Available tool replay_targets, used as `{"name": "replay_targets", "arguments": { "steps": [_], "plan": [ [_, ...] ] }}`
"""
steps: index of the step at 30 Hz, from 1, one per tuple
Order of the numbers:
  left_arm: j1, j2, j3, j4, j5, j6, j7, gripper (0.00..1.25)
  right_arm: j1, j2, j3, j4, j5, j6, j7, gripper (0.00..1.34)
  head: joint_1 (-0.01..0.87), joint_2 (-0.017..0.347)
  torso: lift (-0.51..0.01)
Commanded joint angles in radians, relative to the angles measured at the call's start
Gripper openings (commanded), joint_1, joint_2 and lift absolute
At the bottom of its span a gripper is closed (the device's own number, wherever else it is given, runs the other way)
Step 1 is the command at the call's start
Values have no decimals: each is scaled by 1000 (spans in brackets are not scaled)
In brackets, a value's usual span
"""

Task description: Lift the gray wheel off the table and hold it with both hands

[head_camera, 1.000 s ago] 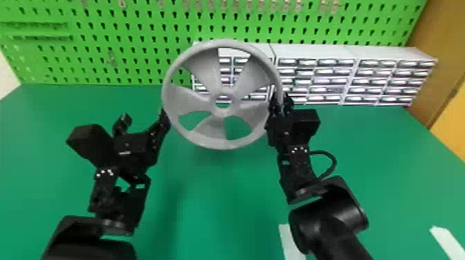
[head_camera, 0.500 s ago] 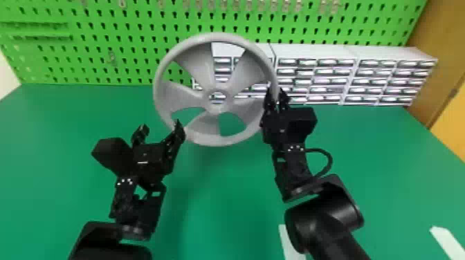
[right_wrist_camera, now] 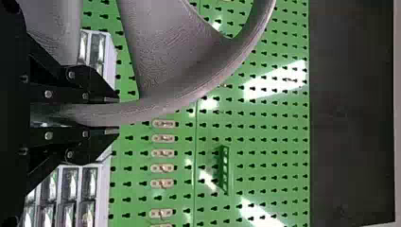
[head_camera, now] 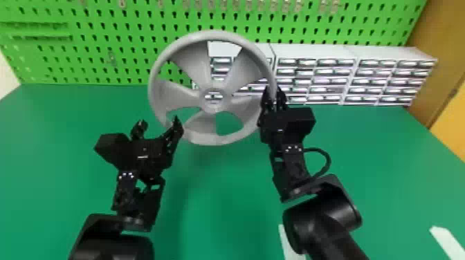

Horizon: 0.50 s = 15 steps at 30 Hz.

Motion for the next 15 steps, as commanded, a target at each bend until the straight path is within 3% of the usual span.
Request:
{"name": "replay_targets", "arguments": {
  "steps": [1,15],
  "plan": [
    [-13,0,-1,24,-4,-16,6,879,2,1,5,-3,-6,-5,-1,129,711,15,-98],
    [-27,-2,-3,50,-7,-26,12,874,8,0,16,-11,-12,-6,1,129,711,15,-98]
  ]
}}
